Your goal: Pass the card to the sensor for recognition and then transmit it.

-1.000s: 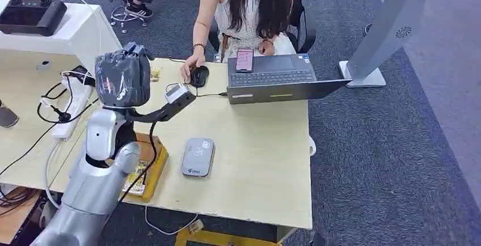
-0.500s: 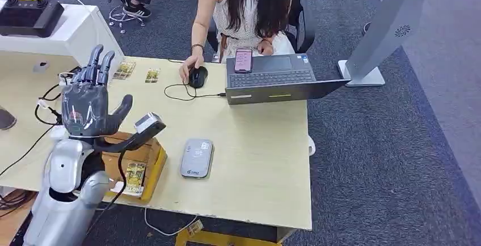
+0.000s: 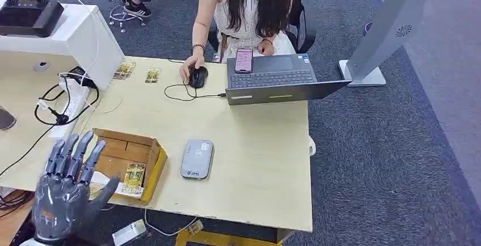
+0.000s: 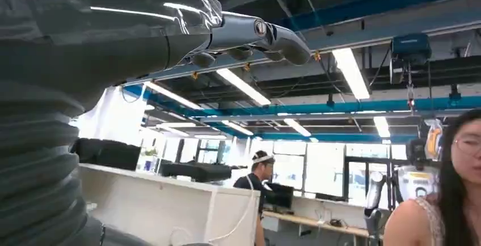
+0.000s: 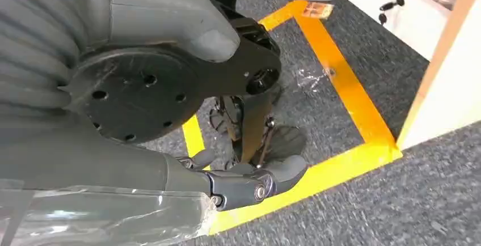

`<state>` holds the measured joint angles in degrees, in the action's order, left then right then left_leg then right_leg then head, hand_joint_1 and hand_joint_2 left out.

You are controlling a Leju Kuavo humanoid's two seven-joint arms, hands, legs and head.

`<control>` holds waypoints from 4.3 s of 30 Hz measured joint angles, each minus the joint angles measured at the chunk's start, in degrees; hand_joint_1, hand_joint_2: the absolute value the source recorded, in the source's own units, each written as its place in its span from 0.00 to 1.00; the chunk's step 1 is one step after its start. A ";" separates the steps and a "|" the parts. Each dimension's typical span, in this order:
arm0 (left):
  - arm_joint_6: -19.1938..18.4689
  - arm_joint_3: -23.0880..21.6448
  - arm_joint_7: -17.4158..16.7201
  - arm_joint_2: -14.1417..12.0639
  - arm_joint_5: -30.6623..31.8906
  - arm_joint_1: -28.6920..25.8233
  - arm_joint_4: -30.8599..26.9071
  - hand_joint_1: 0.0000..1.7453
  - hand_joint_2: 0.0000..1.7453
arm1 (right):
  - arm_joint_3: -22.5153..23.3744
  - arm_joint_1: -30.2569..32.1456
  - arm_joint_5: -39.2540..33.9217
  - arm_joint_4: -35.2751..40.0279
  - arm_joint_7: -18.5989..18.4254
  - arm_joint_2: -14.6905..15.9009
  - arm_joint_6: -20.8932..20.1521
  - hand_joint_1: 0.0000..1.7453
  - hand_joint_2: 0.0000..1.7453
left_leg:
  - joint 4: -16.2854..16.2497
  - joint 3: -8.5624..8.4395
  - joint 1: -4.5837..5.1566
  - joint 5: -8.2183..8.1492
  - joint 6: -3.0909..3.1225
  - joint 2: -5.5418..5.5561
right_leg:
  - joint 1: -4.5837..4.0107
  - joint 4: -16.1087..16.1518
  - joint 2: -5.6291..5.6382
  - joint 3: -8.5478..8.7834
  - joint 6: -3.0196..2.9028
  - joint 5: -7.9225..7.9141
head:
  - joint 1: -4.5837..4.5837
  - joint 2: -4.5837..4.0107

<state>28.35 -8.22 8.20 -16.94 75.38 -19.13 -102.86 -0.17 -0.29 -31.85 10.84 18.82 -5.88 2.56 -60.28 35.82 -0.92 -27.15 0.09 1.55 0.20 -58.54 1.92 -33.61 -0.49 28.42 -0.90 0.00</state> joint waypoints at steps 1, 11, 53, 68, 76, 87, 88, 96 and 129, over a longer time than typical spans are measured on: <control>0.74 0.64 0.44 -0.16 -0.48 -1.74 -0.02 0.00 1.00 | 0.07 -0.01 0.04 0.00 0.11 0.00 0.18 0.00 1.00 | 0.00 -0.01 -0.01 0.00 0.00 0.00 | -0.01 0.00 0.00 0.01 -0.04 0.03 | 0.02 0.00; -1.61 10.33 8.83 0.08 -3.08 -5.55 4.89 0.00 1.00 | 1.51 -0.04 0.44 0.00 2.71 0.81 -1.88 0.00 1.00 | 0.01 -0.07 -0.01 0.02 -0.02 0.10 | -0.01 -0.01 -0.12 0.12 -0.04 0.04 | 0.00 0.00; -4.83 24.14 12.22 5.57 0.18 1.16 21.81 0.00 1.00 | 2.29 -0.01 4.24 -0.18 -1.33 1.51 -1.33 0.00 1.00 | 0.01 -0.15 -0.01 0.01 -0.02 0.13 | -0.01 -0.01 -0.14 0.18 -0.07 0.09 | 0.04 0.00; -7.85 22.80 9.14 4.46 -1.16 1.75 23.04 0.00 1.00 | 2.29 -0.12 4.24 -0.18 -2.86 1.51 -1.40 0.00 1.00 | 0.01 -0.16 -0.01 0.01 -0.01 0.12 | -0.01 -0.01 -0.13 0.17 -0.06 0.09 | 0.04 0.00; -8.57 21.86 8.72 3.58 -1.05 3.35 25.99 0.00 1.00 | 2.30 -0.29 4.28 -0.17 -3.65 1.53 -1.97 0.00 1.00 | 0.01 -0.16 -0.02 0.01 -0.02 0.12 | -0.02 -0.01 -0.13 0.18 -0.07 0.09 | 0.04 0.00; -8.48 19.33 8.94 3.34 -0.46 5.65 27.52 0.00 1.00 | 2.29 -0.49 4.44 -0.17 -4.41 1.55 -2.23 0.00 1.00 | 0.01 -0.17 -0.01 0.01 -0.02 0.11 | -0.01 -0.01 -0.12 0.18 -0.07 0.09 | 0.04 0.00; -8.48 19.07 8.94 3.34 -0.43 5.82 27.52 0.00 1.00 | 2.29 -0.50 4.44 -0.17 -4.44 1.57 -2.21 0.00 1.00 | 0.01 -0.17 -0.01 0.01 -0.02 0.12 | -0.01 -0.01 -0.13 0.18 -0.06 0.09 | 0.04 0.00; -8.46 16.81 9.05 3.14 -0.59 6.80 27.52 0.00 1.00 | 2.29 -0.69 4.44 -0.17 -5.25 1.92 -2.06 0.00 1.00 | 0.01 -0.17 -0.01 0.01 -0.02 0.12 | -0.01 -0.01 -0.12 0.18 -0.07 0.09 | 0.04 0.00; -7.06 15.41 8.96 0.11 -5.07 8.47 32.74 1.00 1.00 | 2.30 -1.04 4.87 -0.17 -7.23 2.84 -1.38 0.00 1.00 | 0.01 -0.17 -0.02 0.01 -0.02 0.11 | -0.01 -0.01 -0.11 0.19 -0.07 0.09 | 0.04 0.00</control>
<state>21.29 7.19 17.16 -16.83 70.31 -10.65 -70.12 2.12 -1.32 -26.97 10.67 11.58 -3.04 1.18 -60.26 35.65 -0.94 -27.14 0.08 1.66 0.19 -58.56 1.81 -33.43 -0.56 28.52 -0.85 0.00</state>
